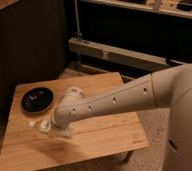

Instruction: Place the bottle in the ceramic bowl

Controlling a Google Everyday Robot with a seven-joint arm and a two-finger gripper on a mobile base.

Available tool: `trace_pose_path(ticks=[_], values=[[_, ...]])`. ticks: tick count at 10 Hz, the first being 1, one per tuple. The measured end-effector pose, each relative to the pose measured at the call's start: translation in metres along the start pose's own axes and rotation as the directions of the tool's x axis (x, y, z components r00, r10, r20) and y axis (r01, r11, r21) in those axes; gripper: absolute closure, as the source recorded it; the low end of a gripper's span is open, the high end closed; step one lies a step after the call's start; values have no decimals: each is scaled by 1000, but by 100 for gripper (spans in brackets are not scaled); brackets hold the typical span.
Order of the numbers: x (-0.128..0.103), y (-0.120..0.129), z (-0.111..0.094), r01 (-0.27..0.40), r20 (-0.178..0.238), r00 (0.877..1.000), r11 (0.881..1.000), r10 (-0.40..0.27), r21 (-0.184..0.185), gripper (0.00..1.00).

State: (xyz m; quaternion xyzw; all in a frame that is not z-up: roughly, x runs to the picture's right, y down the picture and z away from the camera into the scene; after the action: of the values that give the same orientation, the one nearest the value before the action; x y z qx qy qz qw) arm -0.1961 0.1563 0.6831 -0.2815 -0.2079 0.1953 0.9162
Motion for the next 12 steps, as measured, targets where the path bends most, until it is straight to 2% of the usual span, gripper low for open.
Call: trace_pose_path(ticks=[2,5,7,9,10,12], values=[[-7,-14,-14,-10,34,999,1000,10,9,100],[-16,-36,-11,0,36,999,1000,0,0,100],[-38,-59,-1,32,46,998,999,-32,-14,100],[-52,-82,-8,58,61,996,998,-57,-12,100],[-63,-95,-16,70,89,994,997,-68,-15,100],[-70,-128,-25,78,154,985,997,-75,-18,100]])
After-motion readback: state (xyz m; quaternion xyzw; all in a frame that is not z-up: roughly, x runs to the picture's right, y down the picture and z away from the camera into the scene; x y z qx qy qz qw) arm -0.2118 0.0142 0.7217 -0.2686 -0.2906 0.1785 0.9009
